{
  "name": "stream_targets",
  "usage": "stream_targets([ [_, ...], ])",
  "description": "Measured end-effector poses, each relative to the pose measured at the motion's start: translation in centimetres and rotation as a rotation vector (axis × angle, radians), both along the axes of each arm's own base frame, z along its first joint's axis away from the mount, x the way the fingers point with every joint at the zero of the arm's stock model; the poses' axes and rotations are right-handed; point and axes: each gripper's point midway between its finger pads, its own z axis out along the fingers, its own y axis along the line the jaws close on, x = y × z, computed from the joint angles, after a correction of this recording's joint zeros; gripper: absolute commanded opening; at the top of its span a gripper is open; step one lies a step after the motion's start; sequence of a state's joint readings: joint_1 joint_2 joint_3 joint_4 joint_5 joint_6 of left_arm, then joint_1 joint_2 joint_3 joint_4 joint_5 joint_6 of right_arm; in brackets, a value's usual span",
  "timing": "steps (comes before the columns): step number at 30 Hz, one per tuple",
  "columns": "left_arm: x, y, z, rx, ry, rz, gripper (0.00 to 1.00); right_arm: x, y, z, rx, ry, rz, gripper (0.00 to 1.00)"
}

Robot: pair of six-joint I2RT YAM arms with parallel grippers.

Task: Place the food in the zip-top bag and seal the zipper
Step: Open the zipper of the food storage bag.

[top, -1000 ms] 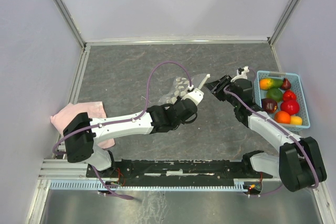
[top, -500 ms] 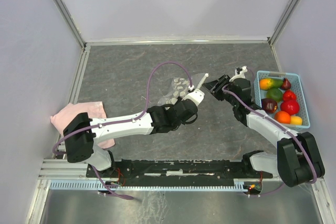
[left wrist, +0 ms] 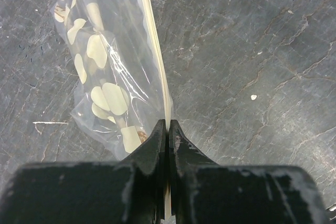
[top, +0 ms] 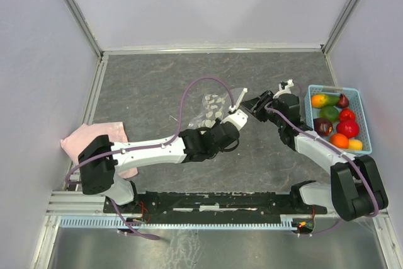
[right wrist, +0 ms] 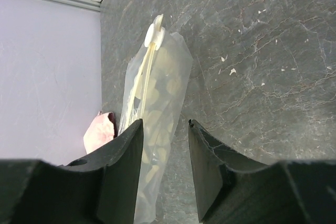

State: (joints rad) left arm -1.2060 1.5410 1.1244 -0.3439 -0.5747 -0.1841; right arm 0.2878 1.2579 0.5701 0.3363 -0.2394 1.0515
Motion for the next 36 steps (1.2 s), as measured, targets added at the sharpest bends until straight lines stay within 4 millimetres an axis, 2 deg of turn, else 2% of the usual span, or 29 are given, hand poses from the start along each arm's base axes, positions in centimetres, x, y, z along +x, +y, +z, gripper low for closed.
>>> stream_targets([
  [13,-0.5,-0.3,-1.8,0.073,-0.004,-0.021,0.03,0.1,0.8,0.6,0.015,-0.003,0.041,0.48],
  [22,-0.5,-0.4,-1.7,0.075,-0.011,-0.019,0.03,0.2,1.0,-0.2,0.01,0.02,0.054,0.46],
  [29,-0.4,-0.3,-1.6,0.078,-0.019,-0.01,0.05,0.1,1.0,-0.2,0.005,0.019,0.06,0.33],
  [33,-0.3,-0.3,-1.5,0.075,-0.02,-0.011,0.14,0.0,1.2,-0.2,0.009,0.019,0.073,0.21],
  [36,-0.3,-0.4,-1.5,0.069,-0.022,-0.011,0.22,-0.1,1.2,-0.2,0.004,0.015,0.078,0.16],
])
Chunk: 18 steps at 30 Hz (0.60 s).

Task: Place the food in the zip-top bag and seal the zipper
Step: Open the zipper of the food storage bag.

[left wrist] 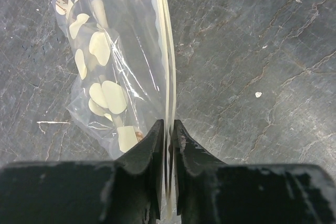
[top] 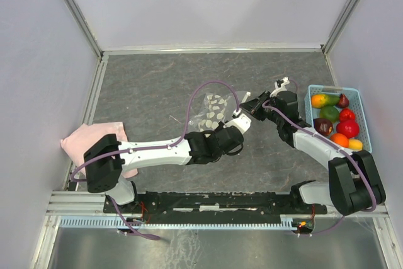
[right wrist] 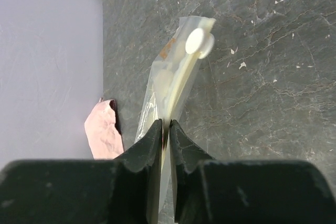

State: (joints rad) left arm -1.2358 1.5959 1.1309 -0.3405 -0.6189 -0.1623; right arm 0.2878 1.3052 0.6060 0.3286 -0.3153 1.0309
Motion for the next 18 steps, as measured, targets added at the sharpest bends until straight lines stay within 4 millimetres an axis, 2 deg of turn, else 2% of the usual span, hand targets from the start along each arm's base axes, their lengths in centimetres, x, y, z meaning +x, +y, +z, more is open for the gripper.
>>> stream_targets([
  [2,0.0,0.0,0.1,-0.005,0.0,-0.001,0.29,0.0,0.0,0.1,-0.002,-0.004,0.003,0.15],
  [5,-0.2,-0.3,0.5,-0.025,0.005,-0.012,0.47,-0.1,0.1,0.2,-0.001,-0.008,0.008,0.14],
  [8,-0.3,-0.6,1.1,-0.055,0.004,-0.021,0.57,-0.2,0.2,0.4,0.004,-0.012,0.016,0.14],
  [12,-0.4,-1.2,1.4,-0.083,0.012,-0.038,0.64,-0.5,0.4,0.9,0.008,-0.025,0.026,0.14],
  [18,0.1,-1.5,1.9,-0.111,0.027,-0.039,0.65,-0.8,0.8,1.7,0.014,-0.045,0.038,0.14],
])
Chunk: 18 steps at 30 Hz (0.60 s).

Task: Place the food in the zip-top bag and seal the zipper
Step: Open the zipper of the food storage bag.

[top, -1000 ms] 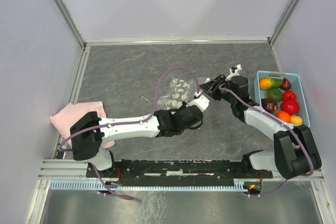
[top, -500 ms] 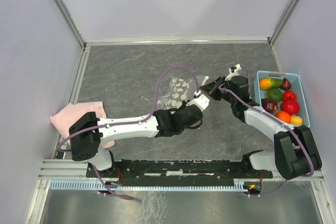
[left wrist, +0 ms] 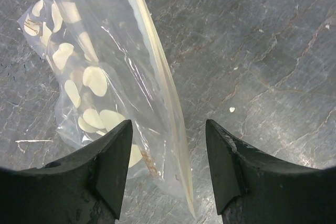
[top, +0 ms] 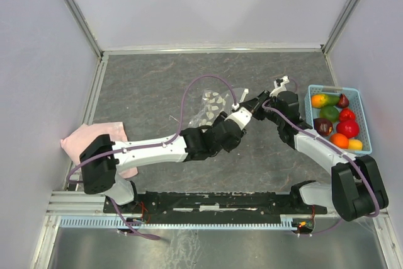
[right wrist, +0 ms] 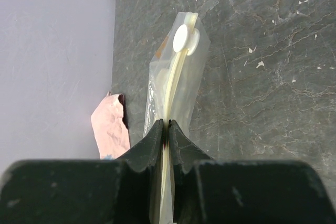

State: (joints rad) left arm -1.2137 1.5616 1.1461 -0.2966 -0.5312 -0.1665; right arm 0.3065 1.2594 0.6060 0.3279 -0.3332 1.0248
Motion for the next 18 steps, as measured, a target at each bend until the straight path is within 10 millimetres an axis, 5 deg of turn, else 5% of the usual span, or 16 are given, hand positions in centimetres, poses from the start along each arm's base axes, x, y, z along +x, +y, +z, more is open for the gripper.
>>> stream_targets([
  [18,1.6,0.7,2.2,-0.172,0.077,0.018,0.69,-0.4,0.3,-0.2,-0.01,0.005,0.015,0.14],
])
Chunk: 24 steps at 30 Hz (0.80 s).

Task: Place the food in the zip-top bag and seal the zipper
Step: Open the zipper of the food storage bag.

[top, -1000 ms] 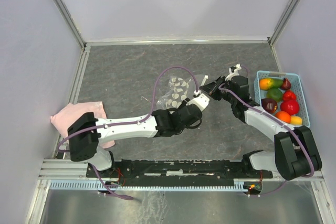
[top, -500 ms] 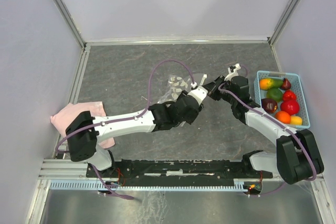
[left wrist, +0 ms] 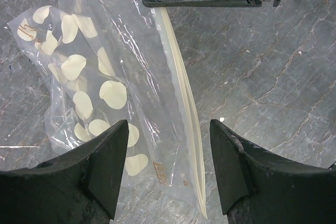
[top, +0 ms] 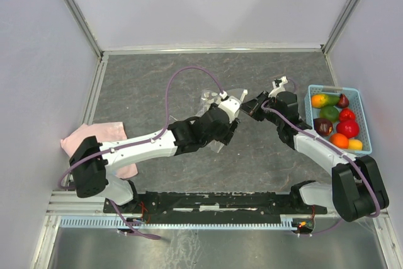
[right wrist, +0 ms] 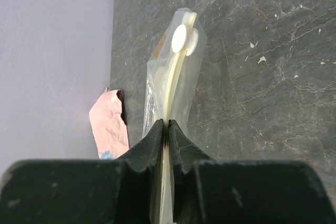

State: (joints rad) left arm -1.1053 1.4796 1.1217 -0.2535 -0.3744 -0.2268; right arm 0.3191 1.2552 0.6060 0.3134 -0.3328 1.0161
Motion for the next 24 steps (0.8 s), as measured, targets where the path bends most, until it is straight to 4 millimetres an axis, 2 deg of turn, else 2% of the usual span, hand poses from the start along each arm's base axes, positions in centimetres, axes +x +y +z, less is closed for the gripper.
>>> stream_targets([
  [6,0.2,0.0,-0.8,0.021,0.003,0.009,0.65,0.0,0.0,0.0,0.0,0.0,0.002,0.14],
  [15,0.2,0.2,-2.1,0.061,0.019,0.014,0.52,0.0,0.1,0.0,0.0,0.0,0.002,0.14],
  [24,0.1,0.4,-2.5,0.075,0.028,0.012,0.53,0.0,0.1,0.0,0.0,0.001,0.001,0.14],
])
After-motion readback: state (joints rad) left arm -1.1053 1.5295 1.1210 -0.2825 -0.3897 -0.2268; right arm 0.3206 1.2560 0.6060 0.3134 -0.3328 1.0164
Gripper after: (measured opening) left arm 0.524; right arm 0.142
